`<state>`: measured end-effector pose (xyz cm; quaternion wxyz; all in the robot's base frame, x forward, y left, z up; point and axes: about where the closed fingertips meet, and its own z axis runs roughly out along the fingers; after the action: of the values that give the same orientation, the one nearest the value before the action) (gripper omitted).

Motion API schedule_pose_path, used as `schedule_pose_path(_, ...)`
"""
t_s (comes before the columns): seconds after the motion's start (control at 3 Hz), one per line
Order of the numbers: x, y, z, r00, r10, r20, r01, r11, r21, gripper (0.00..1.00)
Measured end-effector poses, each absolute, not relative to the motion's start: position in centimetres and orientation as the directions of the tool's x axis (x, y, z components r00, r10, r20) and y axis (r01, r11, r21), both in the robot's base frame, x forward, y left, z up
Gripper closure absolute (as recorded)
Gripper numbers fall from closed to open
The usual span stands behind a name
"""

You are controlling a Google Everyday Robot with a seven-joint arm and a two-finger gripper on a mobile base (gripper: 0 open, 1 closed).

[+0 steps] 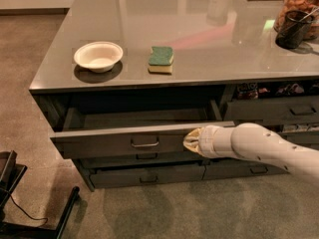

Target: Close top drawer

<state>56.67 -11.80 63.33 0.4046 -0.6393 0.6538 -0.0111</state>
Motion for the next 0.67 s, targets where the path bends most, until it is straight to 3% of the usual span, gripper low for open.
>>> schedule_pose_path(0.67, 61.3, -11.3, 62.7, 0.17, -0.851, -0.497, -0.79, 0.184, -0.585, 1.0)
